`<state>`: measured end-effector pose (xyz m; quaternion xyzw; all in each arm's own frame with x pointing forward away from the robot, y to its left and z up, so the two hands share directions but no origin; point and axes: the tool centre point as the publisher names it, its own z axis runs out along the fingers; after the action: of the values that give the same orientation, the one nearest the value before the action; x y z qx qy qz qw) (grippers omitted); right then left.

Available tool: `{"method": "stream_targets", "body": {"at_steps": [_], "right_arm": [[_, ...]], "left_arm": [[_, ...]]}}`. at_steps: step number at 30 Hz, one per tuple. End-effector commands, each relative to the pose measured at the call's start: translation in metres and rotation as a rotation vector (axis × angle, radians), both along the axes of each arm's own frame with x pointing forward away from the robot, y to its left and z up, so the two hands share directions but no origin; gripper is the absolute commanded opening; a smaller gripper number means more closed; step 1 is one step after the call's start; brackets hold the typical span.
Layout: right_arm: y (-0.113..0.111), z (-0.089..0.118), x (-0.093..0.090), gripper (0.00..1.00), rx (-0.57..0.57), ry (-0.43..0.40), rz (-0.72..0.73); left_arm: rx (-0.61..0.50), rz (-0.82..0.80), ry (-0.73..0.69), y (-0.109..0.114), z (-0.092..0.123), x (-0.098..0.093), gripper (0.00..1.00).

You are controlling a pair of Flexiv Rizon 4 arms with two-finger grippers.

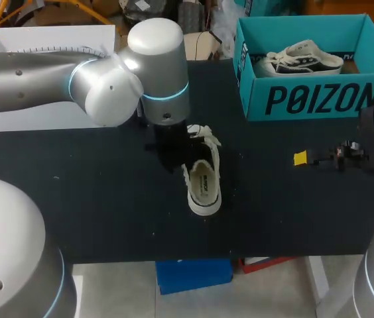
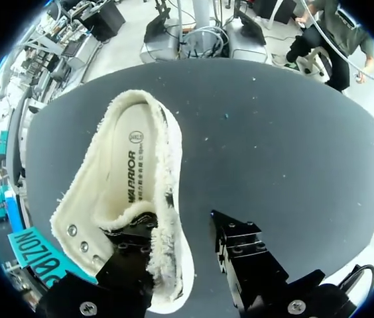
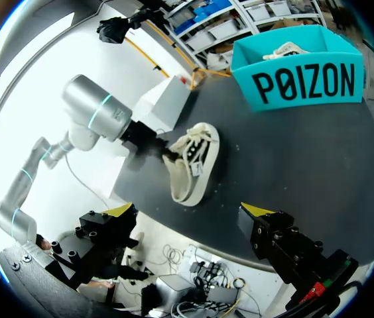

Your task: Take the shoe out of the shoebox, open the shoe tongue, remove and reinsert the insole, then place the shoe into the shoebox

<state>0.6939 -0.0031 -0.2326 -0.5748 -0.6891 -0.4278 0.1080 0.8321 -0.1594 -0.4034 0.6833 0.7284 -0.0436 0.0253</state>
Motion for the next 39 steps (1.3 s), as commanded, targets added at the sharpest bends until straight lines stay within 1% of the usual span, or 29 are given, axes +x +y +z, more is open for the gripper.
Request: {"method": "stream_targets", "body": {"at_steps": [1, 3, 7, 8, 9, 11, 12, 16, 19, 21, 25, 27, 31, 36, 39], "right_arm": [[0.001, 0.0, 0.0, 1.0, -0.001, 0.001, -0.001], [0.001, 0.0, 0.0, 1.0, -0.001, 0.001, -0.001], [0.001, 0.0, 0.0, 1.0, -0.001, 0.001, -0.001], [0.001, 0.0, 0.0, 1.0, -0.001, 0.001, -0.001], [0.001, 0.0, 0.0, 1.0, -0.001, 0.001, -0.001], [0.001, 0.0, 0.0, 1.0, -0.001, 0.001, -0.001], [0.001, 0.0, 0.0, 1.0, -0.001, 0.001, -0.001], [0.001, 0.0, 0.0, 1.0, -0.001, 0.001, -0.001], [0.001, 0.0, 0.0, 1.0, -0.001, 0.001, -0.001], [0.001, 0.0, 0.0, 1.0, -0.001, 0.001, -0.001], [0.001, 0.0, 0.0, 1.0, -0.001, 0.001, -0.001], [0.001, 0.0, 0.0, 1.0, -0.001, 0.001, -0.001], [0.001, 0.0, 0.0, 1.0, -0.001, 0.001, -0.001], [0.001, 0.0, 0.0, 1.0, -0.001, 0.001, -0.001], [0.001, 0.0, 0.0, 1.0, -0.001, 0.001, -0.001]], "left_arm": [[-0.002, 0.008, -0.01, -0.006, -0.009, 0.004, 0.33], [-0.004, 0.011, -0.012, -0.006, -0.011, 0.006, 0.27], [-0.008, 0.016, -0.024, -0.013, -0.013, 0.007, 0.25], [-0.024, 0.031, -0.037, -0.014, -0.014, 0.009, 0.24], [-0.016, 0.031, -0.051, -0.015, -0.014, 0.01, 0.21], [-0.001, 0.025, -0.08, -0.017, -0.016, 0.011, 0.02], [-0.008, 0.034, -0.086, -0.017, -0.016, 0.012, 0.0], [-0.017, 0.032, -0.089, -0.019, -0.013, 0.012, 0.0], [-0.025, 0.013, -0.075, -0.019, -0.002, 0.008, 0.0], [-0.038, 0.002, -0.064, -0.018, 0.009, 0.007, 0.0], [-0.057, -0.029, -0.08, -0.014, 0.042, 0.004, 0.0], [-0.062, -0.023, -0.127, -0.01, 0.061, 0.006, 0.0], [-0.114, 0.023, -0.209, -0.002, 0.103, 0.017, 0.0], [-0.231, 0.133, -0.327, 0.011, 0.159, 0.03, 0.0], [-0.324, 0.245, -0.396, 0.022, 0.192, 0.037, 0.0]]}}
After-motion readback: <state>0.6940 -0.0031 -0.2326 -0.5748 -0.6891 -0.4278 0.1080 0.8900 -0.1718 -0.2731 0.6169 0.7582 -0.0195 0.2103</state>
